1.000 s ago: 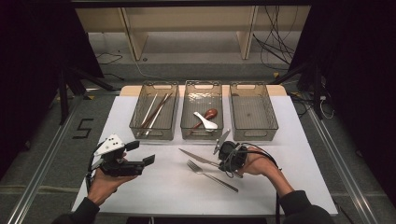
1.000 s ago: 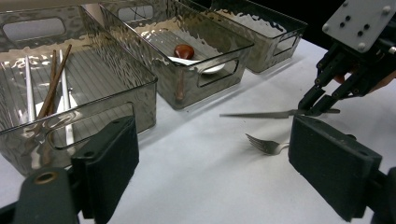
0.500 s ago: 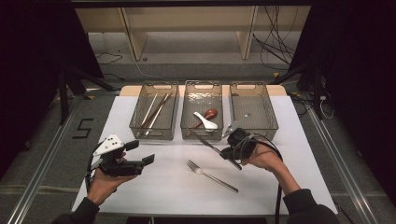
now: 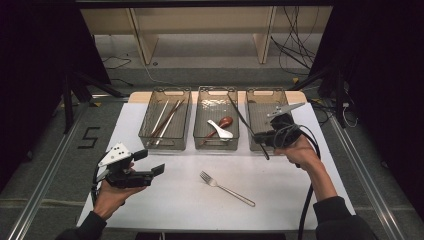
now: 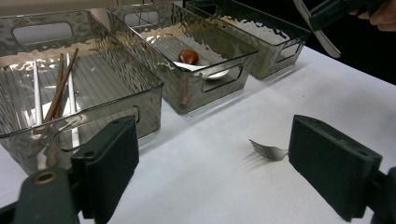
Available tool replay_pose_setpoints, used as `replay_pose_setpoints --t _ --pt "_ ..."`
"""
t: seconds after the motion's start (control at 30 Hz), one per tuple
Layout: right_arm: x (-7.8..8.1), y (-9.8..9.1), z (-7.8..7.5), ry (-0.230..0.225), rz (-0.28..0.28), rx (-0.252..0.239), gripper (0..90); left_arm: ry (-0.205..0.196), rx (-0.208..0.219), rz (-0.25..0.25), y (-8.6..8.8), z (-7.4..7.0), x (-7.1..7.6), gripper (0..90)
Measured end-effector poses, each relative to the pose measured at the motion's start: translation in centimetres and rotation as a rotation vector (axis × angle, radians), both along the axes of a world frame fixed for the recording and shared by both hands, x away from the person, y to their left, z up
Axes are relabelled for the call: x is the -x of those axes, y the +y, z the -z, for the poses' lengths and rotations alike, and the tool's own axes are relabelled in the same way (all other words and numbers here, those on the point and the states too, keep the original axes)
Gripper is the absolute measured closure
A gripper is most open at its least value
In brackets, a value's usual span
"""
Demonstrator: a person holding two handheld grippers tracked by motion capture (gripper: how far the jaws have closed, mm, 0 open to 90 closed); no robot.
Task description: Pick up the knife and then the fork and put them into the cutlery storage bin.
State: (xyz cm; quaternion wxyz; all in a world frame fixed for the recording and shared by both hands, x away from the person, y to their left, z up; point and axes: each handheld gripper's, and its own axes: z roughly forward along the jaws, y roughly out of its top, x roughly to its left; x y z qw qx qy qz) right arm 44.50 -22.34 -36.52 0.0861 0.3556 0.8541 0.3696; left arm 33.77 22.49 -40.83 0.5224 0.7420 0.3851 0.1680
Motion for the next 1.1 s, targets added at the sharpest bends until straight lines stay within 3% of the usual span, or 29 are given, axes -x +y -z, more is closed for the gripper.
replay_pose_setpoints --t 0.23,0.53,0.73,1.1 --pt "-1.7 -1.5 -0.4 -0.002 0.086 -0.037 80.8 -0.003 0.001 -0.001 0.1 0.0 0.0 15.9" --pt "-3.5 -2.3 -1.0 -0.008 0.146 -0.037 80.7 -0.005 0.006 -0.002 0.1 -0.1 0.1 15.9" --pt "-4.8 -3.1 -1.6 -0.011 0.208 -0.018 80.7 -0.008 0.009 -0.005 0.1 0.0 0.1 15.9" --pt "-6.6 -3.9 -0.8 0.013 0.304 0.012 80.7 -0.008 0.010 -0.004 0.1 0.0 0.1 15.9"
